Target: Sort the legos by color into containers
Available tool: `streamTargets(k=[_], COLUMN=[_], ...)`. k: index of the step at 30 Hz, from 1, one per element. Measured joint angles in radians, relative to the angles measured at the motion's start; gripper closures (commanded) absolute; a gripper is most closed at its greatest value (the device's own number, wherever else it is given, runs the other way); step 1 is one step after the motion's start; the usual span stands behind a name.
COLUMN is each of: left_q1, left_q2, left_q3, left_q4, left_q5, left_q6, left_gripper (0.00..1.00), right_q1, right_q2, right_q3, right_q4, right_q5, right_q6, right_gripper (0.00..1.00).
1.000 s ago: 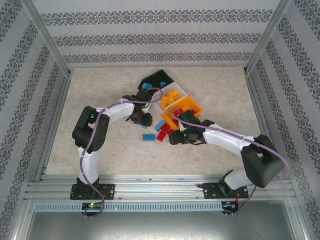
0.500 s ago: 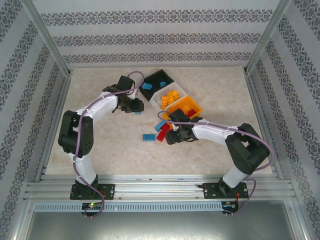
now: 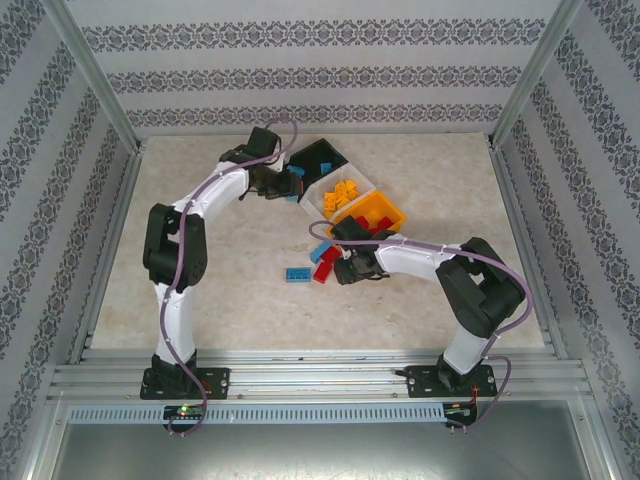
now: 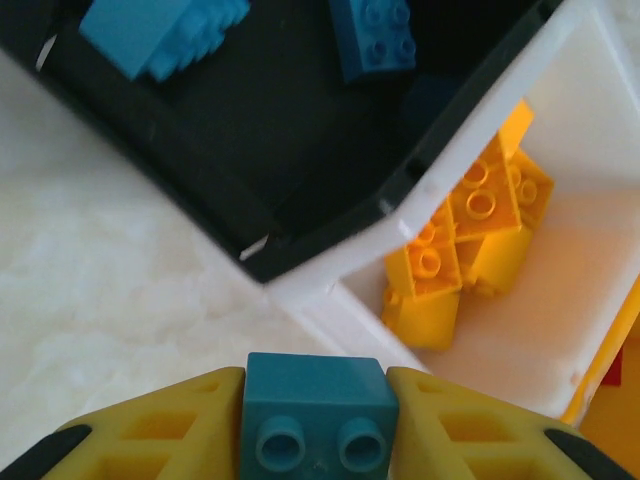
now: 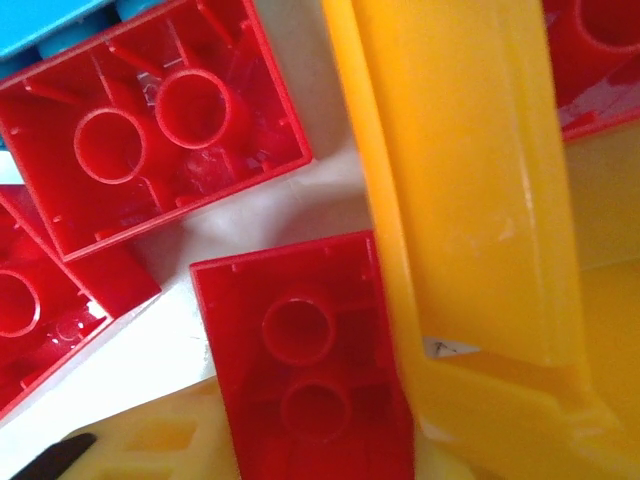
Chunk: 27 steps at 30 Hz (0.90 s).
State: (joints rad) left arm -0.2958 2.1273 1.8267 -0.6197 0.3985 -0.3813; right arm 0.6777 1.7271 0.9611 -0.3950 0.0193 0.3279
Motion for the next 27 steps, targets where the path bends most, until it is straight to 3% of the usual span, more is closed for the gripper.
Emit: streamTargets(k=[11,14,17,20,22,27], left_q1=[0.037,0.043,0.043,0.042,0.042,0.041], left_q2=[0.349,0.468,0.529,0.531,0.529,0.475], left_q3=[0.544,0.715,0.770,0.782,0.785,0.732], left_q4=[-0.002,-0.011,-0.007,-0.004,0.001,-0.011], left_q5=[0.031,0.041,0.056,0.073,0.100,0.121], left_q6=[-0.130,-0.167,-0.198,-0.227,-0.238,-0.235], left_gripper=[0.59,0.50,0.39,0.23,0.02,0.00], right_q1=[0.019,0.019,0.018,0.005,-0.023,-0.135], right_q2=[-0.074,-0.171,-0.277,-0.367,-0.409,-0.415], right_q3=[-0.055,-0.100,-0.115,-0.114,-0.107,-0.031], right_q4=[0.001,-0.017,-0.048,-0.065,-0.081,-0.113], right_q5=[0.000,-0.003,-0.006,-0.011,-0.024,-0.074], right_q6=[0.011,0.024,0.040,0.051,0.060,0.060], right_gripper=[0.73,0.73,0.73,0.72,0.71,0.71])
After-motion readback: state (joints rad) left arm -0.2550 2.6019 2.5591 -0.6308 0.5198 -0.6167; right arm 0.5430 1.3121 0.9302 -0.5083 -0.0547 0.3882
